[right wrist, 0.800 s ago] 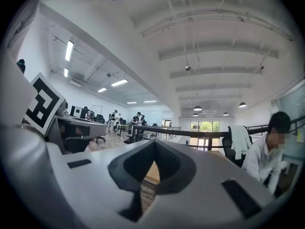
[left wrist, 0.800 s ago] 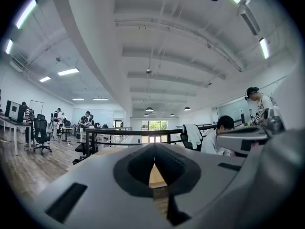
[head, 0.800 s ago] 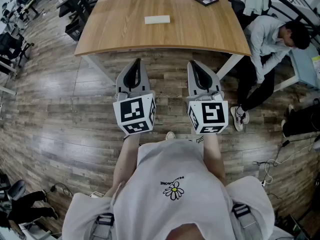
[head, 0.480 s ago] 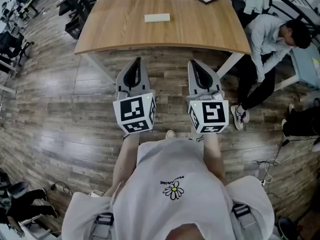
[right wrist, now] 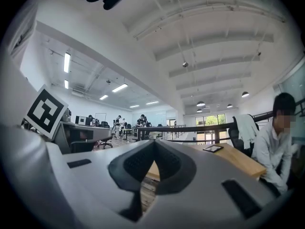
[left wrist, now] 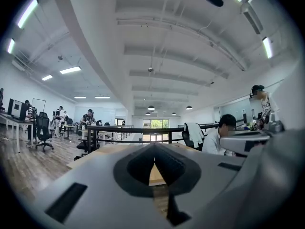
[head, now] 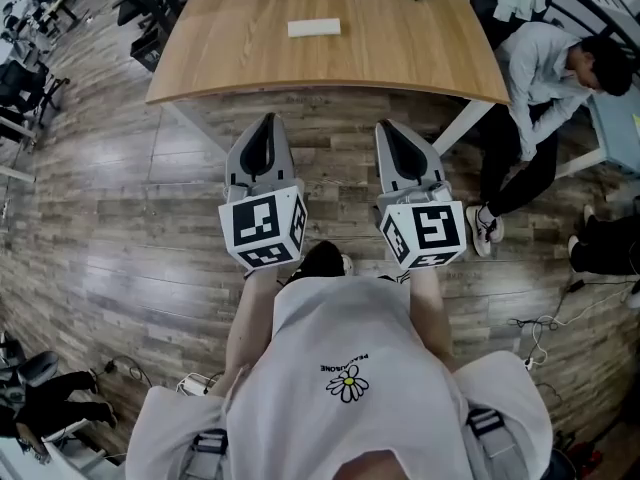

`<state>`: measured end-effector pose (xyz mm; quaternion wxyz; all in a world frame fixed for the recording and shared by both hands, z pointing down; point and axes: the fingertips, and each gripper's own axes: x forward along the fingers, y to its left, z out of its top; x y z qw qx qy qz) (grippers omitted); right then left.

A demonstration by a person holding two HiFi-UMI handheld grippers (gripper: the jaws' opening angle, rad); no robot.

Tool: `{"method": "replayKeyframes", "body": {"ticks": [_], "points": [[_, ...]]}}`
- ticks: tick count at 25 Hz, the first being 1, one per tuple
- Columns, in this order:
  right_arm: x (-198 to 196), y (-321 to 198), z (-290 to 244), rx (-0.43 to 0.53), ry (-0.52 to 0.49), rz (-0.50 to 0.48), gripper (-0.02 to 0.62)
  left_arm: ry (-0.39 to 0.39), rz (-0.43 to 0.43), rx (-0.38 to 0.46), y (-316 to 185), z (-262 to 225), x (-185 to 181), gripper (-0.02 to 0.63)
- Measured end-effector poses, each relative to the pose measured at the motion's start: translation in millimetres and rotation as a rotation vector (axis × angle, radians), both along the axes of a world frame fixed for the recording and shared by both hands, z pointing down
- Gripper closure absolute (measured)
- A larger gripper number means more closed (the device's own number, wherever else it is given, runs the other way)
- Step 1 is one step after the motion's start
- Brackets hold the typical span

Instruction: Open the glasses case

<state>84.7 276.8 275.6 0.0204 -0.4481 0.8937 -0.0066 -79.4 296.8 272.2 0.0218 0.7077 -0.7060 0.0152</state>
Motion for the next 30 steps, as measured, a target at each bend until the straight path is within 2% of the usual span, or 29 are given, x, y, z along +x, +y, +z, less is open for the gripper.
{"method": "replayKeyframes", "body": {"ticks": [3,8,13,20,25,30], "points": [[-4,-8,6,-0.025,-0.013,-0.022,0.591,-0.010,0.006,0.000,-3,2,-2,0.589],[-12,-17,5,-0.009,-0.024,-0.057,0.590,-0.006,0.019,0.040,-13,-6,-16,0.589],[-18,-36,-7,0.036,-0.008,-0.022,0.589,-0.001,0.042,0.095,-40,-23,-28,0.589],[-12,-69,-11,0.085,0.036,0.049,0.589,0.003,0.145,0.126,-92,-24,-3,0.589],[-15,-116,-10,0.102,0.060,0.052,0.590,0.004,0.173,0.119,-144,-14,2,0.589],[-42,-186,-4,0.089,0.077,0.065,0.591,-0.003,0.180,0.112,-213,-6,-28,0.589]]}}
